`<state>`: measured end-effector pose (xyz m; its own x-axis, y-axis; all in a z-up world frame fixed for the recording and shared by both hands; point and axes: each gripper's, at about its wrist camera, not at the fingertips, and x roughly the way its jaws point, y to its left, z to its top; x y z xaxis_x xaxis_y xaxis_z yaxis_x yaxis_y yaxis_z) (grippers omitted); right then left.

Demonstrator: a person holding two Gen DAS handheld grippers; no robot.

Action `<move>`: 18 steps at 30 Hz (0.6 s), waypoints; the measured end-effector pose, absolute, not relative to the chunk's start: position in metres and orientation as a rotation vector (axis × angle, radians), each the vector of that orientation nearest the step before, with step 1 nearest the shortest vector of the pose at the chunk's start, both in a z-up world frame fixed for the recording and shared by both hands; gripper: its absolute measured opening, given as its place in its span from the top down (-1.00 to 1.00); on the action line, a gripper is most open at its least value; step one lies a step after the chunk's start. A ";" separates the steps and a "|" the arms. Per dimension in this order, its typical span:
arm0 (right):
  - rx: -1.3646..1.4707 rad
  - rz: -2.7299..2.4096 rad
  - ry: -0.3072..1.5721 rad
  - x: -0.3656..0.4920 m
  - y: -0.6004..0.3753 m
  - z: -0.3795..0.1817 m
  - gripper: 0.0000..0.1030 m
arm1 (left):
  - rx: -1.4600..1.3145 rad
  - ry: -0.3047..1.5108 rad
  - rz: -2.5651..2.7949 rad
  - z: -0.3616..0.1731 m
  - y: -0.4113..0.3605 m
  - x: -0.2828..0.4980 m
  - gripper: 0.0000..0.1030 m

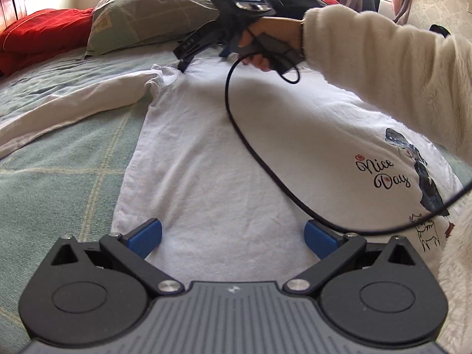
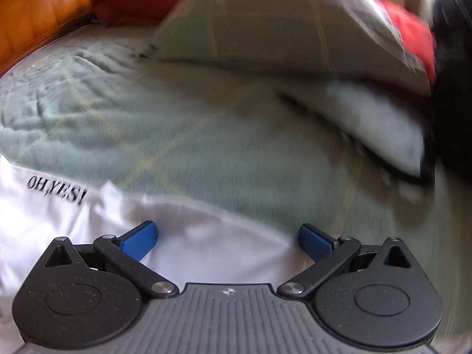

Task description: Fold clothes

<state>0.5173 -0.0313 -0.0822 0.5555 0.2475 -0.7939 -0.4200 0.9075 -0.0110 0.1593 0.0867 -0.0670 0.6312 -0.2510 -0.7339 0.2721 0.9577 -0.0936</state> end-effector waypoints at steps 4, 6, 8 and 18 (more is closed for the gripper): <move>-0.103 0.409 0.881 0.520 -0.047 -0.066 -1.00 | 0.027 0.834 -0.299 -0.067 0.087 0.159 -0.98; -0.061 0.422 0.857 0.512 -0.061 -0.050 -1.00 | 0.029 0.833 -0.299 -0.067 0.086 0.159 -0.98; -0.059 0.432 0.828 0.496 -0.079 -0.030 -1.00 | 0.036 0.832 -0.294 -0.065 0.084 0.159 -0.98; 0.041 0.252 0.918 0.401 -0.216 -0.005 -1.00 | 0.076 0.825 -0.303 -0.061 0.072 0.149 -0.98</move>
